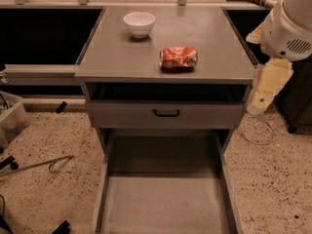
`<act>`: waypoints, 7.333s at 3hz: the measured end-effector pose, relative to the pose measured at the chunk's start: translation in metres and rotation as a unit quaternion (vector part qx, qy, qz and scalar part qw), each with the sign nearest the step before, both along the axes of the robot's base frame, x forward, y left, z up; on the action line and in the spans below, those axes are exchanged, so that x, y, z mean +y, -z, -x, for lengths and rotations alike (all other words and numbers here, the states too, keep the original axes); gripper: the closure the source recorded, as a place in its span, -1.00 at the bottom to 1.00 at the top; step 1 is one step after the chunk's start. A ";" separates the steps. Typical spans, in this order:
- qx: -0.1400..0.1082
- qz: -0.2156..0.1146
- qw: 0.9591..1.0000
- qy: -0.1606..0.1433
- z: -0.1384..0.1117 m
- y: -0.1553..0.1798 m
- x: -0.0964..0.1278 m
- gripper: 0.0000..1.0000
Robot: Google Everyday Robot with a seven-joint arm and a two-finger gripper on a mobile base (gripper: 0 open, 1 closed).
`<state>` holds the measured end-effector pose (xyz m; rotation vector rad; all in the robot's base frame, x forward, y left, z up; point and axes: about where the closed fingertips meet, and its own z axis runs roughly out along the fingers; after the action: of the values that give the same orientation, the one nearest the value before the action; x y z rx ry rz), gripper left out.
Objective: Place coke can into middle drawer
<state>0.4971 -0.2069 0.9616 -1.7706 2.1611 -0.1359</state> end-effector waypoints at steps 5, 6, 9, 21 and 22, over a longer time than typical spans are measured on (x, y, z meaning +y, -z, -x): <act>-0.057 -0.068 0.990 -0.111 -0.172 0.033 0.095 -1.00; -0.046 -0.093 0.986 -0.133 -0.198 0.054 0.126 -1.00; -0.031 -0.082 0.987 -0.135 -0.225 0.079 0.124 -1.00; 0.000 -0.148 0.982 -0.119 -0.054 0.194 0.037 1.00; 0.000 -0.174 0.979 -0.108 -0.042 0.224 0.044 1.00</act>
Offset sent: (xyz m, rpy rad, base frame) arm 0.0475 0.0069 -0.0102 0.0310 -0.0166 0.0251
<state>0.5389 -0.1634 0.7379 -1.7759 1.8380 0.2780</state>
